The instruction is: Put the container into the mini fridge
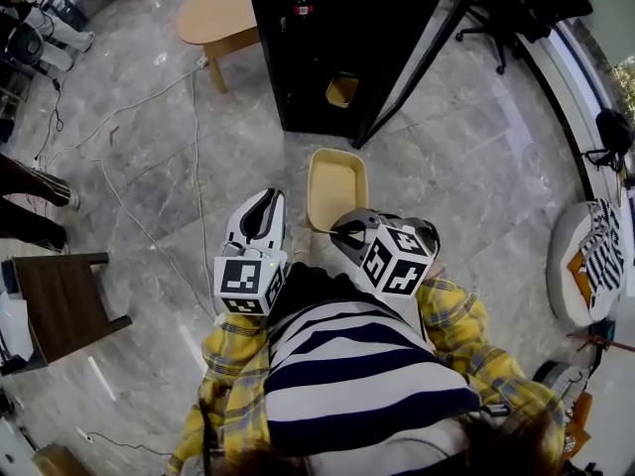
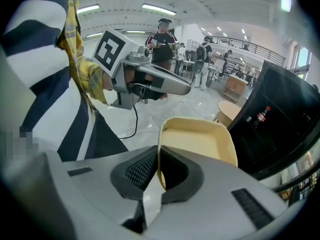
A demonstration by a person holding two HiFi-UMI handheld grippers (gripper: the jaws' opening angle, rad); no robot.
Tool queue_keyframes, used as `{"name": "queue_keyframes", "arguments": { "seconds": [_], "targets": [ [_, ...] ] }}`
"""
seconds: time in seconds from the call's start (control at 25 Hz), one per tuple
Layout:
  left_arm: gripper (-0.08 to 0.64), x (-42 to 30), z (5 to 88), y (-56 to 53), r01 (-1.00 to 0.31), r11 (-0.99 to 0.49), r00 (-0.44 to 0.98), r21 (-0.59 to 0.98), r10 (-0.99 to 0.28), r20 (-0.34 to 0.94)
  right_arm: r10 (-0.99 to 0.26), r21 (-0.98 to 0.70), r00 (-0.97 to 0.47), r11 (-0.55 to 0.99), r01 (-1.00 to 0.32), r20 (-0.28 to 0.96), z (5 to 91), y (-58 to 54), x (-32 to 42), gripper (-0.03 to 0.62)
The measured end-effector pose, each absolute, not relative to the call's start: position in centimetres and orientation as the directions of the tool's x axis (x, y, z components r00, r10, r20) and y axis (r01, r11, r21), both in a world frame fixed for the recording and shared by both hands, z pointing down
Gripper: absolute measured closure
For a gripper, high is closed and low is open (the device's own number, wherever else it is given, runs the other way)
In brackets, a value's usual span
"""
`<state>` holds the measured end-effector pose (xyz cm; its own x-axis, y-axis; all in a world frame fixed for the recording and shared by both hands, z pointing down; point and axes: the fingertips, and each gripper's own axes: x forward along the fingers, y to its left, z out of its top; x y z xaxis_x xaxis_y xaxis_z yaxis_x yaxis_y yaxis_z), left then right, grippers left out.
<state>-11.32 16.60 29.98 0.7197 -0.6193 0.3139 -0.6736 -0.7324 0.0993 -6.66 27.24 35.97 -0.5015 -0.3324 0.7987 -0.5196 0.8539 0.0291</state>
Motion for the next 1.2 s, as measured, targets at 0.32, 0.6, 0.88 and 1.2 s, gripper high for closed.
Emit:
{"name": "queue_keyframes", "arguments": {
  "seconds": [0.32, 0.6, 0.88, 1.2],
  "targets": [
    [0.511, -10.7, 31.4, 9.9, -0.637, -0.758, 0.753, 0.140, -0.574, 0.322, -0.324, 0.023, -0.469, 0.841, -0.540, 0.822, 36.4, 20.5, -6.1, 0.558],
    [0.512, -10.1, 31.8, 5.3, -0.579, -0.799, 0.798, 0.165, -0.513, 0.315, -0.317, 0.018, -0.429, 0.820, -0.571, 0.846, 36.8, 15.8, -5.9, 0.558],
    [0.512, -9.4, 32.9, 2.1, -0.542, -0.825, 0.817, 0.159, -0.472, 0.332, -0.343, 0.035, -0.405, 0.797, -0.603, 0.847, 36.8, 11.5, -4.5, 0.558],
    [0.512, -7.4, 33.9, 0.0, -0.545, -0.826, 0.807, 0.145, -0.470, 0.356, -0.356, 0.042, -0.404, 0.791, -0.610, 0.843, 37.2, 7.8, -1.3, 0.558]
  ]
}}
